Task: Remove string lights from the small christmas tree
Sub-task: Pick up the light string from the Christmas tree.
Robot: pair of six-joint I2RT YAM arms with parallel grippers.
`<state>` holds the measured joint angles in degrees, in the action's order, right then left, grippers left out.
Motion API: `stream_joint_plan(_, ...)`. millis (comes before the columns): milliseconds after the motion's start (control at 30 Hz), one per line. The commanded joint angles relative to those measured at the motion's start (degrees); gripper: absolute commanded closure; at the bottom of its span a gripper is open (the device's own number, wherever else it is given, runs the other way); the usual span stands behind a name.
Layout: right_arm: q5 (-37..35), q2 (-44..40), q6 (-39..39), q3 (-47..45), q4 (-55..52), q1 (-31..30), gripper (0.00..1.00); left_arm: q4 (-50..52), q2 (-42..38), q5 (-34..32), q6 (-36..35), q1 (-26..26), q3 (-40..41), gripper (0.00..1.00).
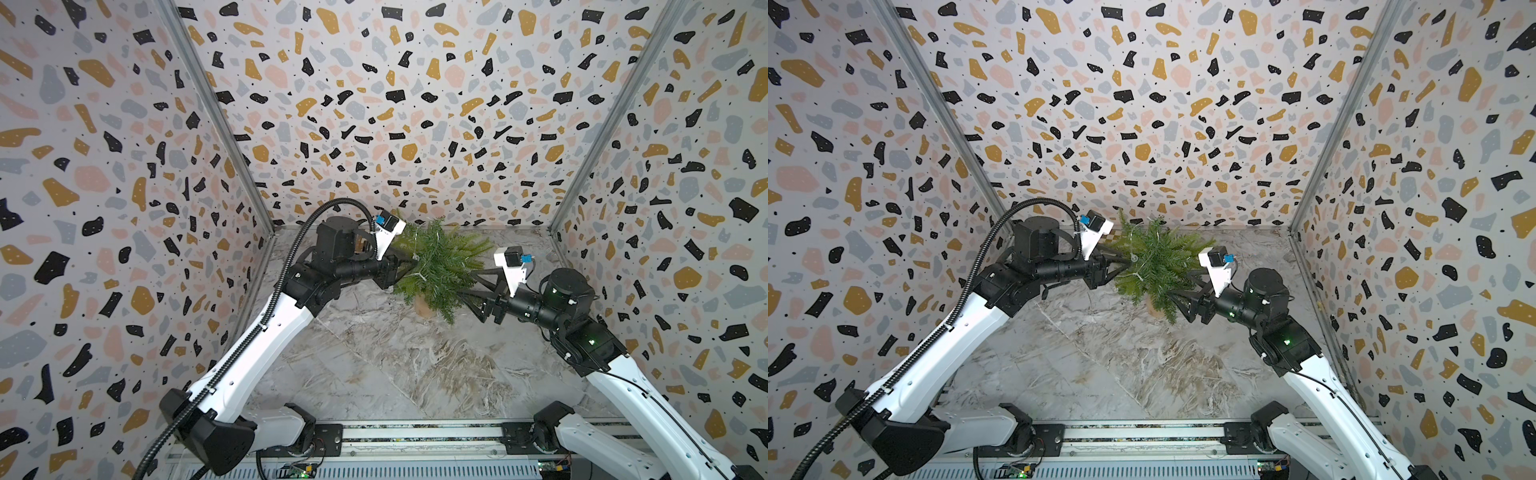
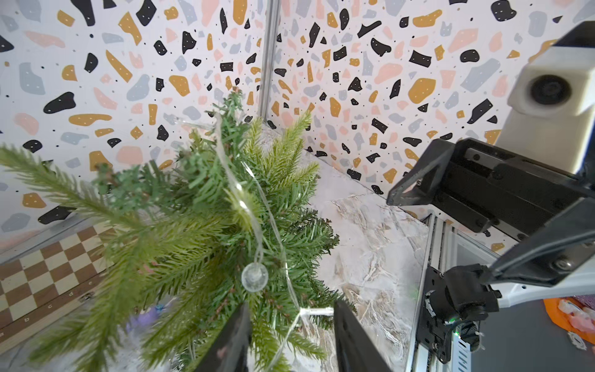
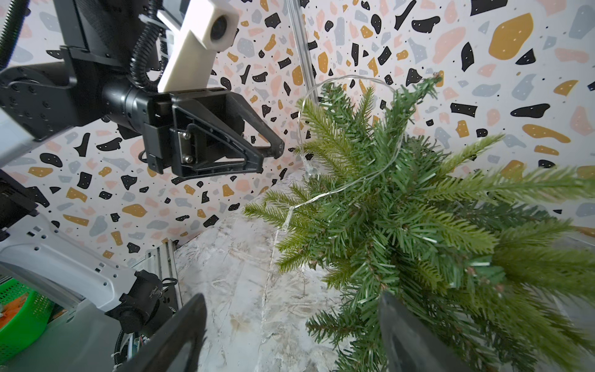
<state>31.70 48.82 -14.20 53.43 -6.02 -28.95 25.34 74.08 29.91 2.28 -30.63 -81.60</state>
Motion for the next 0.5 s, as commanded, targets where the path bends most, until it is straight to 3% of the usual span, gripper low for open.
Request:
stream_joint_plan(0, -0.4, -0.1, 0.8, 0.7, -0.2, -0.3, 0.16, -3.2, 0.9, -2.2, -0.6, -0.8, -2.0, 0.6)
stream_joint_plan(333, -0.6, 1.4, 1.5, 0.7, -0.2, -0.5, 0.16, -5.2, 4.0, -5.9, 0.4, -1.1, -3.2, 0.63)
stream_joint_plan(467, -0.5, 1.8, 1.6, 0.5, -0.2, -0.6, 0.16, -7.1, 4.9, -4.6, 1.3, -1.3, -3.3, 0.64)
